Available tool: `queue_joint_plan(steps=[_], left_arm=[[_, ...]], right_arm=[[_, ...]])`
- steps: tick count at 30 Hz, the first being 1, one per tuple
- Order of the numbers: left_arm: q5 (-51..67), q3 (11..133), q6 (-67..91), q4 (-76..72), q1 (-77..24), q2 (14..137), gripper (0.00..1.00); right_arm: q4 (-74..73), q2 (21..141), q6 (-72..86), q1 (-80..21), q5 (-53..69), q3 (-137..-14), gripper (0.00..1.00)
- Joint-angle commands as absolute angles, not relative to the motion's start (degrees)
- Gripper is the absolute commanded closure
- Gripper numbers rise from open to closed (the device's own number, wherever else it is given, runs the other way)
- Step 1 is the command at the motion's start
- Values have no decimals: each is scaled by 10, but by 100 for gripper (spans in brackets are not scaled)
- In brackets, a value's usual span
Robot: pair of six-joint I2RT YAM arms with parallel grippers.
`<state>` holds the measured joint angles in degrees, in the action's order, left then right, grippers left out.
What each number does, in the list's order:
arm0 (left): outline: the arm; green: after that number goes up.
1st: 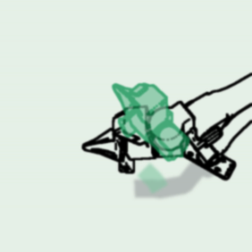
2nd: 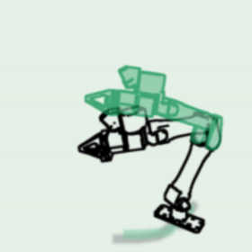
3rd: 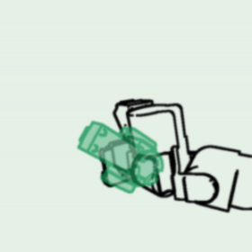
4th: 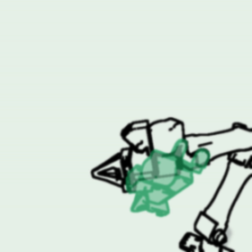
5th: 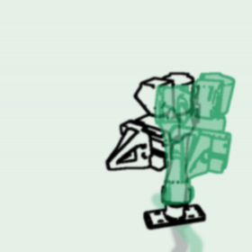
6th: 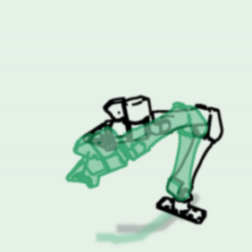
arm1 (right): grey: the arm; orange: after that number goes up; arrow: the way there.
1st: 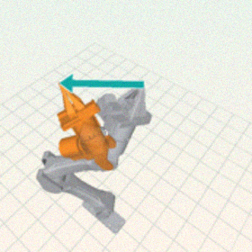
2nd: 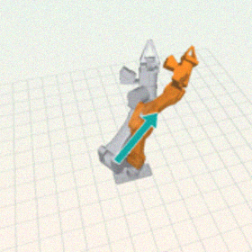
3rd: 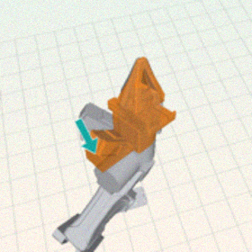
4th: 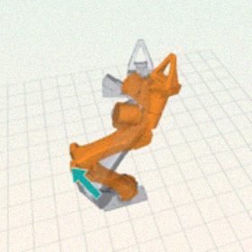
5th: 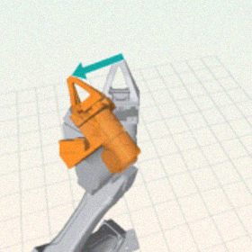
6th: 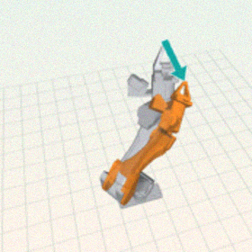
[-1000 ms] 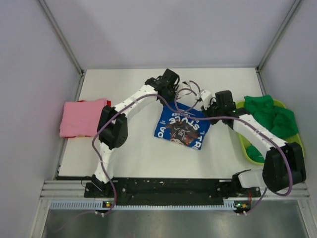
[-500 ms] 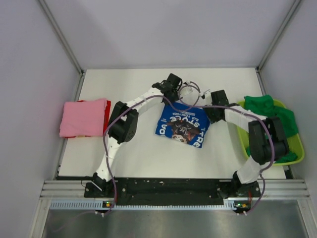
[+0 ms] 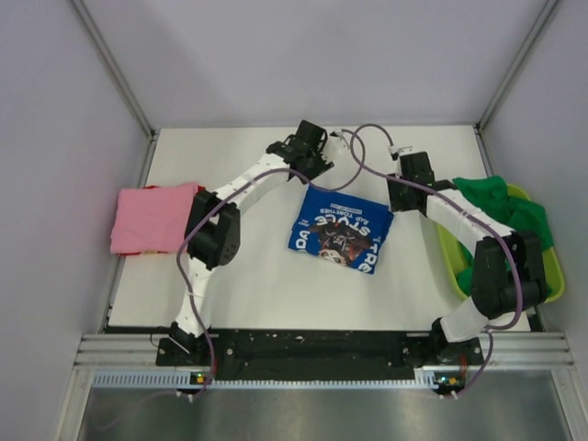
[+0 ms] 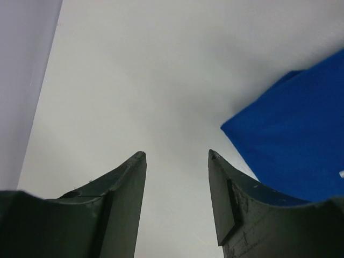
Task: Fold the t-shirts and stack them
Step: Fold the long partially folded tshirt into a neat square, then smooth out wrinkles on the folded tshirt
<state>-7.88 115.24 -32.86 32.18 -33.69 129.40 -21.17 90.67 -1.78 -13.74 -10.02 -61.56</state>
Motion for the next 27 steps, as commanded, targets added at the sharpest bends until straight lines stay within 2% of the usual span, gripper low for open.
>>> queue_joint_plan(steps=[1, 5, 9, 10, 13, 15, 19, 23, 27], left_arm=[[-17, 1086, -297, 350, -331, 1176, 46], [17, 1006, -283, 355, -331, 1116, 45], [32, 922, -266, 354, -331, 1072, 45], [35, 903, -261, 354, -330, 1066, 45], [34, 865, -252, 355, -331, 1054, 45], [29, 847, -250, 355, -331, 1049, 45], [18, 838, -249, 356, -331, 1049, 45], [11, 854, -248, 361, -331, 1054, 45], [51, 886, -235, 388, -339, 1051, 45]], right_arm=[[-249, 883, 116, -137, -37, -596, 57], [-241, 910, 179, -126, 26, -599, 44], [-203, 966, 209, -115, 78, -613, 44], [-198, 986, 209, -115, 88, -625, 50], [-204, 1065, 203, -116, 98, -691, 84], [-213, 1110, 201, -115, 91, -737, 93], [-231, 1143, 198, -114, 79, -819, 89], [-276, 1142, 172, -115, 51, -864, 67], [-300, 1071, 144, -116, 5, -826, 61]])
